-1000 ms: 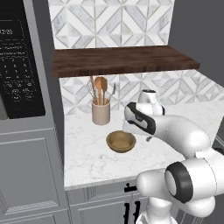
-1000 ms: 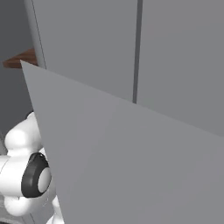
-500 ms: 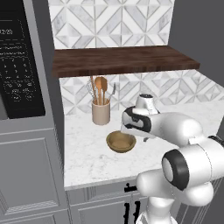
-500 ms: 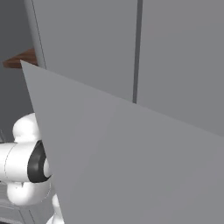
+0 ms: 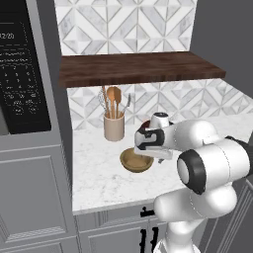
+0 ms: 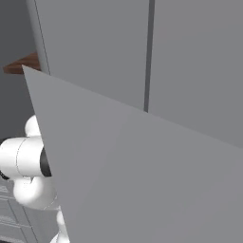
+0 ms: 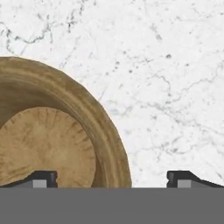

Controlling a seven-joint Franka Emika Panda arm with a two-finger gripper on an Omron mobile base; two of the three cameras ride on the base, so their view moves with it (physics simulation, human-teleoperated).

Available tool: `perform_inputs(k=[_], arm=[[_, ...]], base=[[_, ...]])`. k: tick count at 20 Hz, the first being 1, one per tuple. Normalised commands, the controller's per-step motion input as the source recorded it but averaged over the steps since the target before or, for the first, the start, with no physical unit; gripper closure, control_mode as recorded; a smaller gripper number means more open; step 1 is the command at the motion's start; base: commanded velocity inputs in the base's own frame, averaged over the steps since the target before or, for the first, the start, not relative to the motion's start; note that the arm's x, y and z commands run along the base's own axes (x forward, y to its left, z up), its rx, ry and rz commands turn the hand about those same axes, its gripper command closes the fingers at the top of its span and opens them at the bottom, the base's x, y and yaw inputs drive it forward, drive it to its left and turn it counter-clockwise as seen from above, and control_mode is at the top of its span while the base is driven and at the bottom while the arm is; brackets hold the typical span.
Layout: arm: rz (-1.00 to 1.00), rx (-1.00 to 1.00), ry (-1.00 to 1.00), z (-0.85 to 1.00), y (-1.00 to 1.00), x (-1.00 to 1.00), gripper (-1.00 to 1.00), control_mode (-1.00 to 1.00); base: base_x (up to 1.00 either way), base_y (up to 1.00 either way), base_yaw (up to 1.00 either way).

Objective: Pick up the bowls on the counter and stack them on top of one another in the open cabinet. Place the smaller bowl on top of the larger bowl.

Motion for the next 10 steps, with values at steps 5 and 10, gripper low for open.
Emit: perform_inputs(k=[5, 10], arm=[[0.00, 0.00, 0.00, -0.26, 0.04, 0.10, 1.00, -1.00], [0.00, 0.00, 0.00, 0.00, 0.00, 0.00, 1.00, -1.00]], base=[[0.00, 0.00, 0.00], [0.00, 0.00, 0.00]])
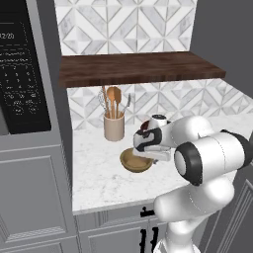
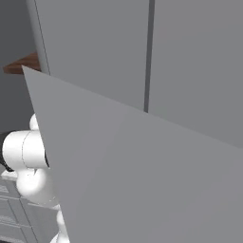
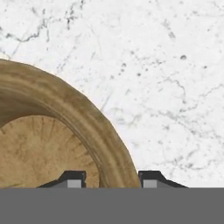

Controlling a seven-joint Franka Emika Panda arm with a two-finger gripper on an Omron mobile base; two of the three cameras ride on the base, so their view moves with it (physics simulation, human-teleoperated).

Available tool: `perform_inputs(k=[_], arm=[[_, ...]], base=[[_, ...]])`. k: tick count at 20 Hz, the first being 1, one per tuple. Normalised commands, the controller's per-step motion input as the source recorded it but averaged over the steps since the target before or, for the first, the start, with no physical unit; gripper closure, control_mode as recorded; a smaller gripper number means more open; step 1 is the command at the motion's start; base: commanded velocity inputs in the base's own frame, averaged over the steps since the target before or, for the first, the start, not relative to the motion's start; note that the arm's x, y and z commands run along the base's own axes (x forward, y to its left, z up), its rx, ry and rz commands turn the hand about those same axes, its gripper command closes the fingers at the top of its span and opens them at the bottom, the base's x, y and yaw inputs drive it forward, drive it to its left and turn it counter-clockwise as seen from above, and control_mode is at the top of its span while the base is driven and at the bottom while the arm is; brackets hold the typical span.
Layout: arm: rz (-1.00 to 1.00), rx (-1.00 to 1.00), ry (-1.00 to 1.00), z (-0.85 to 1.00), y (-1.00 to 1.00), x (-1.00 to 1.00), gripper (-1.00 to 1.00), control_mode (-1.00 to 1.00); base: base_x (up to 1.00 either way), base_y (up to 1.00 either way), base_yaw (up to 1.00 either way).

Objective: Pick up the bowls on the counter and stack them on top of one another in the open cabinet. Place the smaller bowl on top of the larger bowl.

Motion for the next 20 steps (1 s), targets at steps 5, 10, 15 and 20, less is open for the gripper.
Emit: perform_inputs(k=[5, 10, 15, 20], arm=[[-0.05, 0.05, -0.09, 0.22, -0.09, -0.01, 1.00, -1.00], [-0.19, 0.14, -0.30, 0.82, -0.45, -0.09, 1.00, -1.00], [-0.31, 0.14, -0.16, 0.79, -0.68, 0.13, 1.00, -1.00], [-0.33, 0.09, -0.05, 0.48, -0.64, 0.49, 1.00, -1.00]], base=[[0.00, 0.00, 0.00], [0.00, 0.00, 0.00], [0.00, 0.00, 0.00], [0.00, 0.00, 0.00]])
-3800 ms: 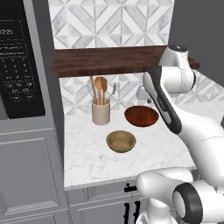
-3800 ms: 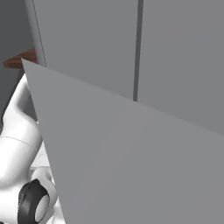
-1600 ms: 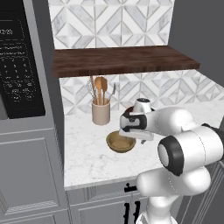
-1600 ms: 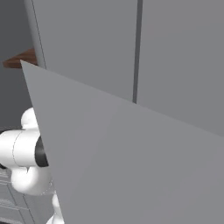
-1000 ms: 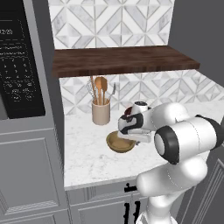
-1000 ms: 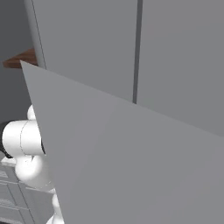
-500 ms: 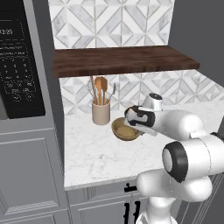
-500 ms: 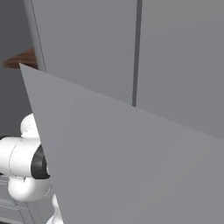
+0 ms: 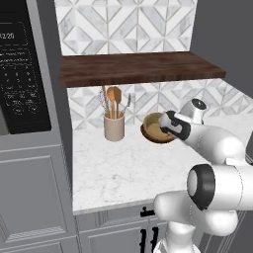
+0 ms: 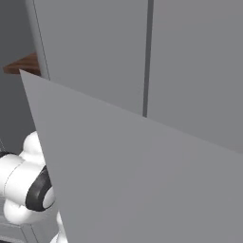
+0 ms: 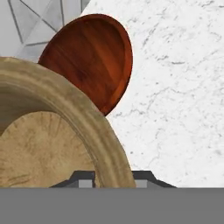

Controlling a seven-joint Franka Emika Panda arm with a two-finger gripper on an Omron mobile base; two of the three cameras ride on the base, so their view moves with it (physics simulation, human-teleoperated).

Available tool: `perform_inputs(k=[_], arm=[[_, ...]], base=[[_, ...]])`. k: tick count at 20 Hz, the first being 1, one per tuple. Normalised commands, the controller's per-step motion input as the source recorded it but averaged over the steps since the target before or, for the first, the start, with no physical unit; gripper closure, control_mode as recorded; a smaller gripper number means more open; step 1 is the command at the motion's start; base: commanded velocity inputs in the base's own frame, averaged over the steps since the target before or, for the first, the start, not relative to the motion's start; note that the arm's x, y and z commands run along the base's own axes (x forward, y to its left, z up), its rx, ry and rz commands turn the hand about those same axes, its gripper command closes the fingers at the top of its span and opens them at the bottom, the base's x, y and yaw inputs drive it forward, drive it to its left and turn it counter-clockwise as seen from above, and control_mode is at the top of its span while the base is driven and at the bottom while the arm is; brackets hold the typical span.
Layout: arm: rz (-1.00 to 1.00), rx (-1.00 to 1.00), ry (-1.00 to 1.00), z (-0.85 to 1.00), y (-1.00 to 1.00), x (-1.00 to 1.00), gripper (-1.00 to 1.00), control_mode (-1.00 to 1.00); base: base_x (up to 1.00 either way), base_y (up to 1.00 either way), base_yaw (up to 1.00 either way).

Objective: Pick up the bowls on the counter and stack them on top of one another in the open cabinet. Place the smaller bowl on top of the larger bowl.

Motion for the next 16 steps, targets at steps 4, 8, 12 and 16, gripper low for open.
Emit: perform_inputs(k=[4, 8, 12, 16], arm=[[-0.26, 0.00, -0.02, 0.04, -0.43, 0.64, 1.00, -1.00], [0.00, 0.00, 0.01, -0.11, -0.16, 0.52, 1.00, -1.00], [0.00, 0.00, 0.02, -0.27, -0.17, 0.50, 1.00, -1.00], [-0.01, 0.00, 0.03, -0.34, -0.17, 0.53, 1.00, -1.00]], base=[[0.00, 0.00, 0.00], [0.00, 0.00, 0.00], [0.00, 0.00, 0.00], [0.00, 0.00, 0.00]])
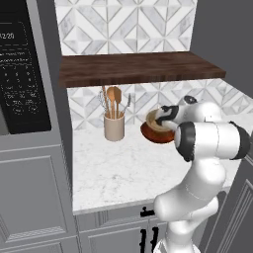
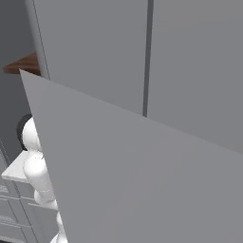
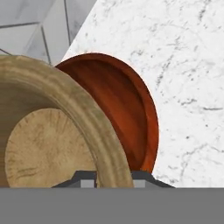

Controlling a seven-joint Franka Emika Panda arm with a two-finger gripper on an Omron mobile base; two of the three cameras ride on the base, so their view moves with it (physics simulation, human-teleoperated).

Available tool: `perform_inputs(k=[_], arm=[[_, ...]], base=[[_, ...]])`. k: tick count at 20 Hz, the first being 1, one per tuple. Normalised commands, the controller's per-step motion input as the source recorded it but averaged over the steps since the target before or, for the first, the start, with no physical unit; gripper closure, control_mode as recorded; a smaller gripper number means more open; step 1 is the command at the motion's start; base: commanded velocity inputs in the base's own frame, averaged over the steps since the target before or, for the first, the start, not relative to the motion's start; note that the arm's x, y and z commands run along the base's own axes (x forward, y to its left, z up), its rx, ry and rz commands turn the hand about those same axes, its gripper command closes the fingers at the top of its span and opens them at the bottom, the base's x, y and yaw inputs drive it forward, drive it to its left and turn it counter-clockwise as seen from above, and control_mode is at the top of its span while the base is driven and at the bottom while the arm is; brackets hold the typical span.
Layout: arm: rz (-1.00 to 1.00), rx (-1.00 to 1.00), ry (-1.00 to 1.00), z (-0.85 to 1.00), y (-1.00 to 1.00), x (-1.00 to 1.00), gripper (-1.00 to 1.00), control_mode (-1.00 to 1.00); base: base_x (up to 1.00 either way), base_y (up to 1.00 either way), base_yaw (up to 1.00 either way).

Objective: Pick up the bowls on the counter and stack them on top of one another in the open cabinet. Place the smaller bowl on top of the larger bowl.

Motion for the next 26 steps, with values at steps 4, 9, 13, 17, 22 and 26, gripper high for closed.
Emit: perform_inputs(k=[4, 9, 13, 17, 22, 26], arm=[[-0.02, 0.00, 0.04, -0.43, -0.14, 0.56, 1.00, -1.00], [-0.01, 0.00, 0.01, -0.18, -0.03, 0.56, -1.00, -1.00], [-0.01, 0.06, 0.01, 0.25, -0.17, 0.08, -1.00, -1.00], [0.00, 0.06, 0.00, 0.04, -0.56, -0.83, -1.00, -1.00], [0.00, 0.02, 0.00, 0.02, -0.19, -0.74, -1.00, -1.00], [0.01, 0.00, 0.03, -0.04, 0.20, -0.21, -1.00, -1.00]], base=[[0.00, 0.00, 0.00], [0.00, 0.00, 0.00], [0.00, 0.00, 0.00], [0.00, 0.00, 0.00], [0.00, 0.00, 0.00], [0.00, 0.00, 0.00]])
